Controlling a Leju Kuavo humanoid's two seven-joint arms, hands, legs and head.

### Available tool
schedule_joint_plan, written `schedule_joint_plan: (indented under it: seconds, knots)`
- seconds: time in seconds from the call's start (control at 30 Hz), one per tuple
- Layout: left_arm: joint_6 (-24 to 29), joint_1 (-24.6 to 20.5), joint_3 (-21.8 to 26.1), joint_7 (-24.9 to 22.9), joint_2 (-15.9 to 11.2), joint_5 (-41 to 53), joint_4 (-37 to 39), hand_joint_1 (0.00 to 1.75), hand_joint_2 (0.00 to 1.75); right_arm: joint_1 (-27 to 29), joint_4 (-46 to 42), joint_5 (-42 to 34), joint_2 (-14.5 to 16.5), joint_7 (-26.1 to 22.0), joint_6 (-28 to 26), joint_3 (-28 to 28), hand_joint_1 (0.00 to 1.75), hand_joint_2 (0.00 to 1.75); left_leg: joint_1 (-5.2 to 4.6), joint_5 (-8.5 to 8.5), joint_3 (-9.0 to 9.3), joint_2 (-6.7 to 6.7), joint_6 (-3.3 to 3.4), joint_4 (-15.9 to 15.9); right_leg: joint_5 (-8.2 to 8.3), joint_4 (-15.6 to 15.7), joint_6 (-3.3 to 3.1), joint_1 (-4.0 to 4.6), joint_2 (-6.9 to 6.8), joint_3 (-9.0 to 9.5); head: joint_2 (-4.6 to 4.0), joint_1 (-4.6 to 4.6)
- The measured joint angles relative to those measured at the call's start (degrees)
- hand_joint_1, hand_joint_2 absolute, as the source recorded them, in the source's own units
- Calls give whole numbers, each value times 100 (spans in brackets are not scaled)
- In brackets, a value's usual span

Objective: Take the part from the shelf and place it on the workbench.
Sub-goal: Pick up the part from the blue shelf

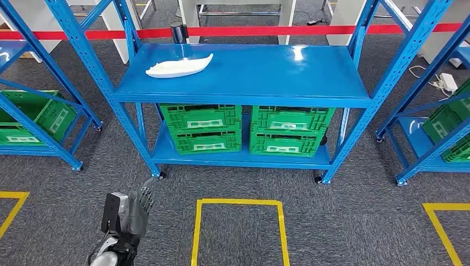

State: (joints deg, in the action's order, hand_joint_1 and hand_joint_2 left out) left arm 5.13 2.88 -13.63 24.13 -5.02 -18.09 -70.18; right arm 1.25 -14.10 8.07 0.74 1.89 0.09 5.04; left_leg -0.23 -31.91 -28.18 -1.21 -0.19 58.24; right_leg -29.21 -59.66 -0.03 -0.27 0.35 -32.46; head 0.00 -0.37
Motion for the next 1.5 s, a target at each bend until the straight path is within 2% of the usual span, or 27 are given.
schedule_joint_plan:
  seconds: [0.07,0.33,0.67,0.77,0.9,1.0,1.07,1.1,1.17,1.2,1.23,1.27,1.3,1.33,1.37,1.4,1.5]
  knots:
    - [-1,9,4,12,-19,96,-208,0,0,-13,13,13,4,-1,0,2,0,0,0,0,0,0,0,0,0,0,0,0,0,0,0,1]
    - [24,35,8,140,-245,874,-1862,0,0,-102,87,169,20,-27,-13,49,0,0,0,0,0,0,0,0,0,0,0,0,0,1,0,0]
    - [254,132,7,425,-911,1597,-3780,0,0,-225,196,404,37,-36,-9,155,0,0,-18,0,-1,-1,1,3,11,8,16,-8,0,1,0,0]
    - [372,148,0,557,-1032,1802,-4176,0,0,-245,225,469,53,-35,-5,173,0,0,-28,0,-1,-1,6,6,20,16,32,-18,1,2,0,0]
    - [484,130,-30,643,-1072,1998,-4438,0,0,-254,233,501,66,-32,-5,191,0,0,-54,2,-7,2,43,12,43,38,70,-43,7,4,0,-1]
    - [518,114,-66,635,-1083,2055,-4545,0,0,-270,234,511,73,-28,-12,195,0,0,-32,44,9,13,107,-54,61,62,125,-39,5,9,0,-2]
    - [536,112,-74,627,-1089,2062,-4600,0,0,-289,236,515,75,-24,-23,198,0,0,17,94,63,35,155,-138,-70,-208,161,-25,-3,-129,0,19]
    - [543,111,-77,622,-1091,2062,-4615,0,0,-294,237,518,75,-21,-30,200,0,0,30,107,87,49,166,-160,-206,-525,177,-30,-8,-303,0,30]
    - [549,110,-80,614,-1094,2061,-4624,0,0,-302,248,530,77,-10,-45,211,0,0,37,97,93,61,172,-163,-464,-1290,205,-43,-9,-768,0,46]
    - [550,110,-82,612,-1099,2057,-4623,0,0,-301,256,541,77,-4,-52,219,0,0,40,82,103,64,166,-161,-471,-1512,213,-51,-9,-933,0,47]
    - [550,110,-83,614,-1112,2049,-4623,0,0,-299,264,552,76,3,-59,227,0,0,47,60,125,61,152,-159,-356,-1513,217,-58,-10,-990,0,49]
    - [552,112,-83,620,-1137,2031,-4623,0,0,-298,270,563,75,10,-63,233,0,0,57,30,161,57,131,-155,-136,-1276,219,-65,-11,-923,0,51]
    - [555,113,-83,632,-1169,2002,-4623,0,0,-298,274,572,74,15,-67,238,0,0,68,-11,199,54,101,-148,124,-880,218,-73,-14,-770,0,55]
    - [559,115,-81,650,-1211,1963,-4624,0,0,-299,280,580,75,21,-66,242,0,0,69,-61,224,54,61,-134,293,-504,210,-71,-16,-602,0,65]
    - [566,123,-78,671,-1259,1917,-4628,0,0,-305,285,591,77,26,-64,246,0,0,66,-106,235,55,20,-121,380,-222,180,-68,-16,-476,0,73]
    - [577,134,-71,693,-1308,1869,-4636,0,0,-311,291,601,79,34,-61,252,0,0,58,-142,235,57,-18,-115,380,-73,141,-61,-16,-409,0,72]
    - [615,179,-44,757,-1443,1761,-4674,0,0,-318,305,618,83,50,-59,261,0,0,60,-200,277,64,-117,-146,274,-30,2,-42,-13,-372,0,43]
